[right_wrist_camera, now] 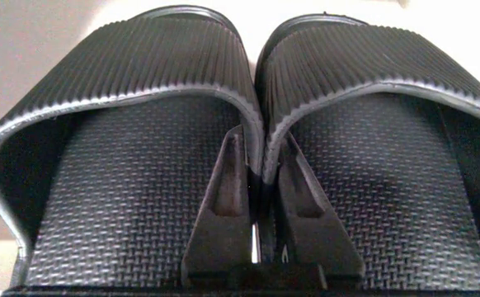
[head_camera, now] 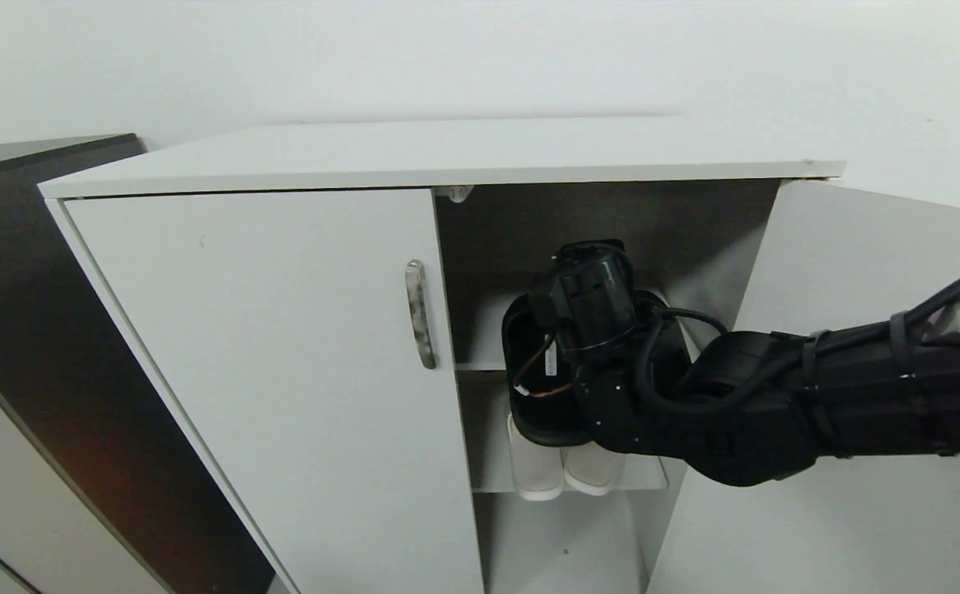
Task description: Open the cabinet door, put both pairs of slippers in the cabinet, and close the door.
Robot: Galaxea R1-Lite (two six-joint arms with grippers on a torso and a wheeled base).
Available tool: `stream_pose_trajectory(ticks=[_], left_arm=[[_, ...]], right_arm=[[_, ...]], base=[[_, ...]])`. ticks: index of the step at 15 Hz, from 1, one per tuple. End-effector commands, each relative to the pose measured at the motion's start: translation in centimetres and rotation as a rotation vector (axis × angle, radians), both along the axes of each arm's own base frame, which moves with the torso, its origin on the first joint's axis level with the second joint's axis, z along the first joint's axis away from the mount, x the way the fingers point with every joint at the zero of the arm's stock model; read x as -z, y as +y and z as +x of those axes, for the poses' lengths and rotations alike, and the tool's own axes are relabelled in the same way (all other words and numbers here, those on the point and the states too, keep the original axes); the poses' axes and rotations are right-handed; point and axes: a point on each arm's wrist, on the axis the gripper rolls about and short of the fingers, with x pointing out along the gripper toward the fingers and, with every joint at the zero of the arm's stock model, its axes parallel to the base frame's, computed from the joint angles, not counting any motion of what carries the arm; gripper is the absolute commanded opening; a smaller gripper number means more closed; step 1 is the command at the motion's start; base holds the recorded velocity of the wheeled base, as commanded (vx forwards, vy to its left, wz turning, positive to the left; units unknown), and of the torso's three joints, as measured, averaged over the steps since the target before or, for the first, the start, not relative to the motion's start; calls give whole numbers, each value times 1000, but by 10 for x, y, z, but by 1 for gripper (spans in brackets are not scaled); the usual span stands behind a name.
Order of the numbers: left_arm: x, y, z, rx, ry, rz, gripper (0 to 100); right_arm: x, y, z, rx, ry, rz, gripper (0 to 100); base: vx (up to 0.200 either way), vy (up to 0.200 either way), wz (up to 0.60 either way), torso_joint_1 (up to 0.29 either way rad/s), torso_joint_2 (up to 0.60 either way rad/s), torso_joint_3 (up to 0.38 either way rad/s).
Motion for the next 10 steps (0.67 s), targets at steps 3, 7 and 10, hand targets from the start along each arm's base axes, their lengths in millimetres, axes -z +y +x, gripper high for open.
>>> stream_pose_trajectory(ticks=[3, 7, 10], left_arm=[[0, 0, 0, 0, 1, -1, 0], [0, 0, 0, 0, 1, -5, 0], [0, 0, 0, 0, 1, -5, 0]], right_arm=[[5, 0, 23, -42, -33, -3, 0], [1, 2, 48, -32, -70, 13, 0], [-2, 1, 64, -53, -77, 33, 0]], base=[[0, 0, 0, 0, 0, 0], [0, 0, 0, 0, 0, 0], [0, 0, 0, 0, 0, 0]])
